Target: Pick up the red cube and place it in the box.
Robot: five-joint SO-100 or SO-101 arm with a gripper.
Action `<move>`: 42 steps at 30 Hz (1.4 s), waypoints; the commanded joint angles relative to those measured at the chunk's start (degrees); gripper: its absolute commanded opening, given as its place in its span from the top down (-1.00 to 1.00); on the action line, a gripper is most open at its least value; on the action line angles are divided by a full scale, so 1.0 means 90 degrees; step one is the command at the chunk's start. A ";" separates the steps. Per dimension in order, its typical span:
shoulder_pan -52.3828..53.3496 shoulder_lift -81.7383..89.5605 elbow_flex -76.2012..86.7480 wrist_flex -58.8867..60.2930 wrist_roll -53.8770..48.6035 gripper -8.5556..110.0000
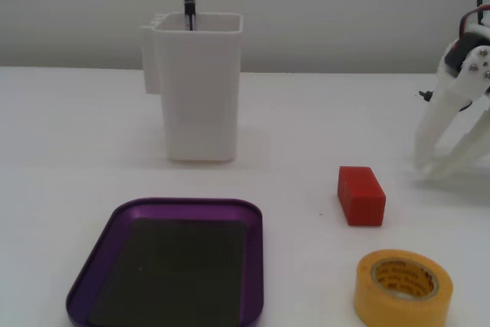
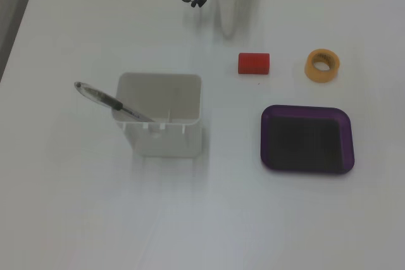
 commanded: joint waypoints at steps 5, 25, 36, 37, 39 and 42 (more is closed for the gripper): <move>-0.0918 0.0059 0.0029 -0.0068 -0.0039 0.86; -0.0879 -0.0078 -0.1855 -0.0088 -0.0059 0.85; -0.0830 -0.2314 -0.3340 -0.0010 -0.1113 0.70; -0.0830 -0.2793 -0.3594 0.0068 -0.1143 0.70; -0.0830 -0.3818 -0.4287 0.0352 -0.1152 0.70; -0.0869 -0.5449 -0.5586 0.0928 -0.1162 0.70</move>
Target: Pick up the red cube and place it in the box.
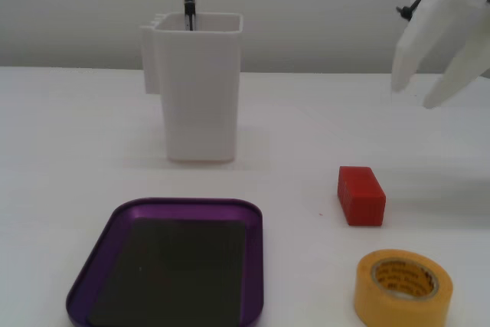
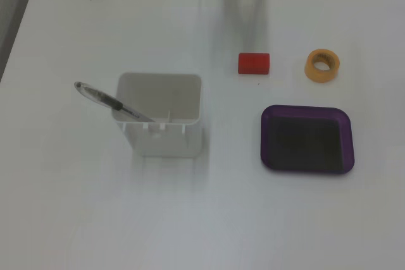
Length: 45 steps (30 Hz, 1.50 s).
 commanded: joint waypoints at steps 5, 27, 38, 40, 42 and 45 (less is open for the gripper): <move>-0.0068 -0.3750 -0.3145 0.0986 0.0020 0.62; -0.0088 -0.6191 -0.3242 0.0254 0.0400 0.46; -0.0791 -0.6201 -0.2383 -0.0645 0.0703 0.46; -0.0908 -0.6201 -0.2412 -0.0654 0.0703 0.46; -0.0947 -0.6201 -0.2422 -0.0664 0.0703 0.47; -0.0918 -0.6201 -0.2451 -0.0703 0.0703 0.47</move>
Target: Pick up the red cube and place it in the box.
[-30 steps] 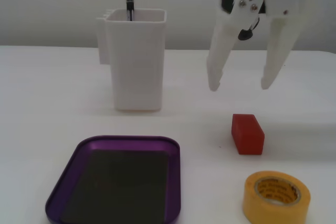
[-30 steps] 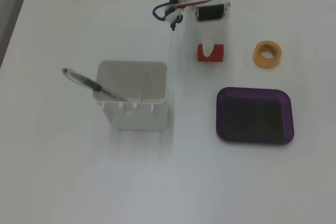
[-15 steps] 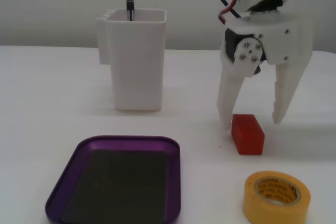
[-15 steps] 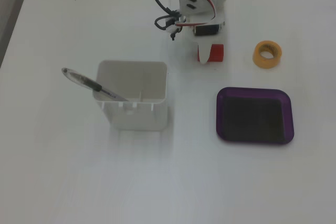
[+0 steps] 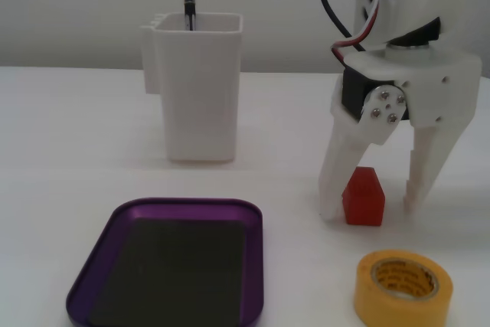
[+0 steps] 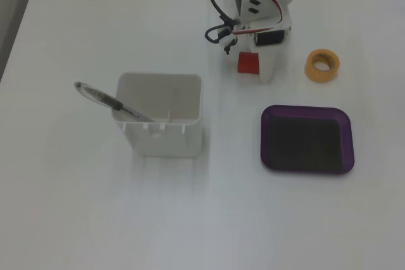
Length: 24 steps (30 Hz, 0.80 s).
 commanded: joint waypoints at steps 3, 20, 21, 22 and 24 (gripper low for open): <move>0.0020 0.0010 -0.0010 -0.0166 0.0020 0.47; 0.0381 0.0010 -0.0010 -0.0254 -0.0049 0.52; 0.0488 0.0010 -0.0020 -0.0254 -0.0049 0.52; 0.0586 0.0010 -0.0020 -0.0254 -0.0049 0.52; 0.0654 0.0010 0.0010 -0.0254 -0.0049 0.52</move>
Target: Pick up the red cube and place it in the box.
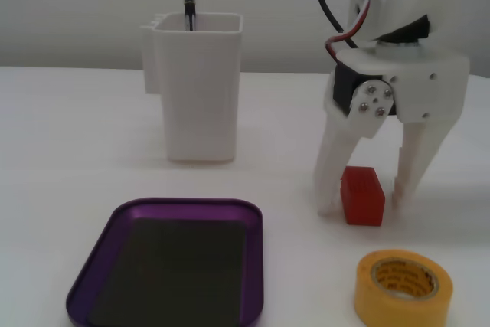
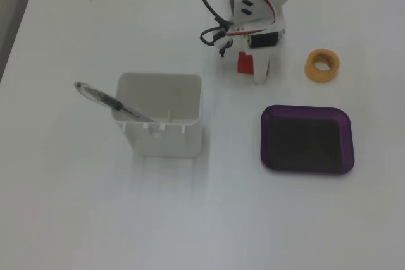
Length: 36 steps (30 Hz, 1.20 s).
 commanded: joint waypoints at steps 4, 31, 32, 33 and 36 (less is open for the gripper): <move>0.0088 0.0010 -0.0010 -0.0039 0.0010 0.53; -0.0557 0.1279 -0.3623 0.0977 -0.1523 0.87; -0.0557 0.1191 -0.3730 0.0742 -0.1523 0.87; -0.0557 0.1084 -0.3789 0.0547 -0.1514 0.87; -0.0557 0.0615 -0.3848 0.0176 -0.1445 0.87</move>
